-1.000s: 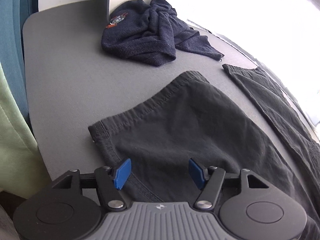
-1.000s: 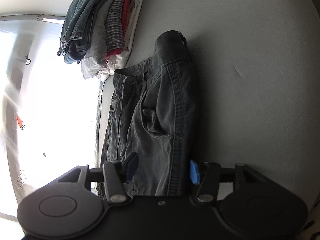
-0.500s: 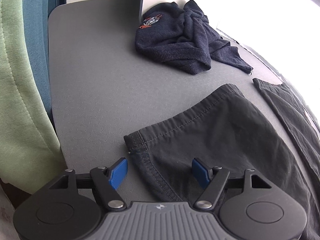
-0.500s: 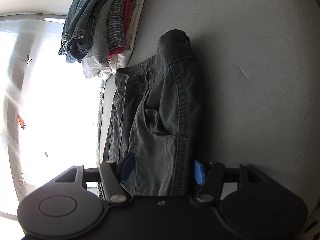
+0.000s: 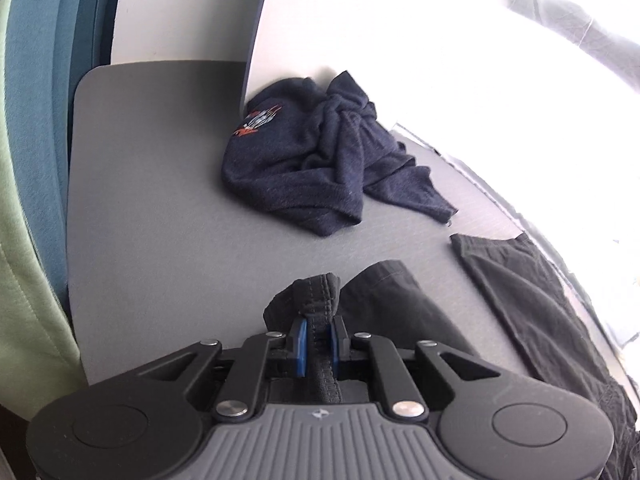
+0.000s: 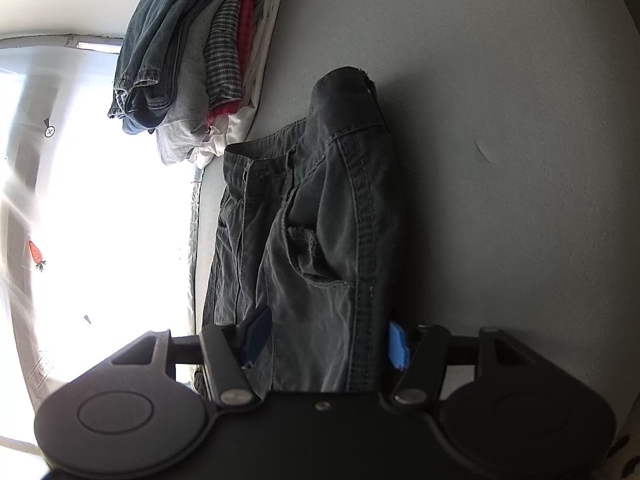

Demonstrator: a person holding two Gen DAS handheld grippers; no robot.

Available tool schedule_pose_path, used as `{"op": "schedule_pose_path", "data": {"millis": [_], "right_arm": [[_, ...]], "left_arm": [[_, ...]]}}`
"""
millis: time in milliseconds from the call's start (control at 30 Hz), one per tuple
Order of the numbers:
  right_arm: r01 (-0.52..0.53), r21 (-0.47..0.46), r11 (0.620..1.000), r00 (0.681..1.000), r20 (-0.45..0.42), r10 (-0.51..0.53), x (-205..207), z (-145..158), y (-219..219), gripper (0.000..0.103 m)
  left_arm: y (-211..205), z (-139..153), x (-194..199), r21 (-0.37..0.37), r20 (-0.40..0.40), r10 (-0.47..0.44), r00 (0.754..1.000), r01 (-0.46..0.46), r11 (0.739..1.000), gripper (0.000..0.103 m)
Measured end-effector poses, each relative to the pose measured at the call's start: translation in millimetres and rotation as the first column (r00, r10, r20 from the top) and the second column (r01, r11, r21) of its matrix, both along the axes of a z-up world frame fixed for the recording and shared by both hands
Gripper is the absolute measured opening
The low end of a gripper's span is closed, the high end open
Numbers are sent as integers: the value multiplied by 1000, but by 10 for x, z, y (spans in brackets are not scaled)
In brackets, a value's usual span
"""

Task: Fold clothes

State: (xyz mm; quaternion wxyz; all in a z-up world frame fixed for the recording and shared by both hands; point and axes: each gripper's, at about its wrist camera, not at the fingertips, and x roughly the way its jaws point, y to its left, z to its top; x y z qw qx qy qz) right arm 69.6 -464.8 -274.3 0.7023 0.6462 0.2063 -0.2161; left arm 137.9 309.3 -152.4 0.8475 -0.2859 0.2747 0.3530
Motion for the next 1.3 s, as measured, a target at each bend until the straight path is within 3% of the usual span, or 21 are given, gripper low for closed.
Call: {"op": "schedule_pose_path", "data": {"millis": [100, 267, 467, 700, 833, 1033, 1300], "right_arm": [[-21, -48, 999, 999, -34, 20, -11, 32, 10, 18], [-10, -56, 998, 999, 34, 11, -84, 106, 20, 16], [-52, -158, 986, 994, 85, 66, 10, 485, 54, 13], [-8, -196, 981, 969, 242, 56, 126, 970, 48, 8], [0, -224, 974, 951, 301, 70, 208, 1150, 55, 8], [-24, -248, 968, 980, 184, 71, 371, 1051, 71, 8], [-30, -273, 962, 982, 172, 80, 788, 1064, 39, 8]], "left_arm": [[-76, 220, 115, 25, 54, -47, 997, 45, 999, 12], [-209, 522, 269, 53, 122, -99, 988, 93, 994, 12], [-277, 894, 355, 76, 217, -128, 968, 114, 991, 11], [-305, 1392, 376, 92, 353, -126, 927, 99, 991, 11], [-364, 1474, 450, 151, 352, -142, 925, 94, 984, 11], [-275, 1163, 606, 59, 297, -83, 951, 69, 996, 11], [-230, 1099, 1178, 87, 282, -116, 952, 95, 992, 12]]}}
